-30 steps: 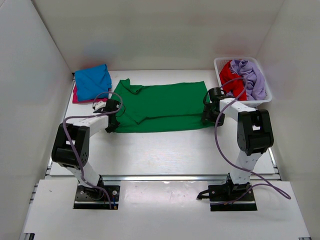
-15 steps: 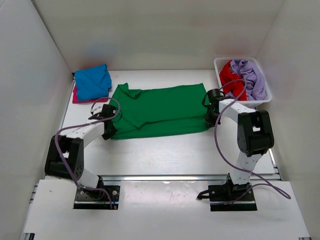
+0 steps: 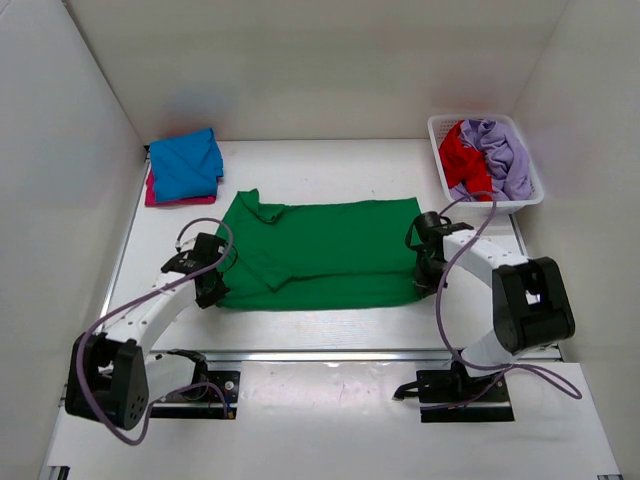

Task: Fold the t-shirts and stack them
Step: Grap the side of the flattened tshirt furthest away from the robot with both arms

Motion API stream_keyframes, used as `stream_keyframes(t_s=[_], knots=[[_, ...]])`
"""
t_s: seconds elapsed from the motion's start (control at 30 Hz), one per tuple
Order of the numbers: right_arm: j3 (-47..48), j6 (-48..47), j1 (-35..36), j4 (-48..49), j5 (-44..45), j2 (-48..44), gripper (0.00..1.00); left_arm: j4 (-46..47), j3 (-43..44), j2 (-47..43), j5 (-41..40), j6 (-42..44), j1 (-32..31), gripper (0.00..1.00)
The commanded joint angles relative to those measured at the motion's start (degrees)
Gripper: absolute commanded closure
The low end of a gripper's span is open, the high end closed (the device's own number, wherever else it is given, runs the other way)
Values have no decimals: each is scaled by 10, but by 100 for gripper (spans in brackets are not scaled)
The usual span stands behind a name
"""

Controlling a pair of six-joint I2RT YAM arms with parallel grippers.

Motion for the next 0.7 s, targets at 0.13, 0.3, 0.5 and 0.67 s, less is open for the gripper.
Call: stream_keyframes(t_s=[0.13,0.3,0.5,0.67], knots=[[-57,20,6,-45,-7,-100,42,-60,-10,-98,52,0,19,59],[16,-12,-20,-87,12,-118,32,-92,90,-124,35,17,41,39],[106,-8,-21,-35,32,-88,35,-12,217,-10,23,38,43,43],[149,36,-14,44,62,-46,36,29,364,174,-27,40,34,44]])
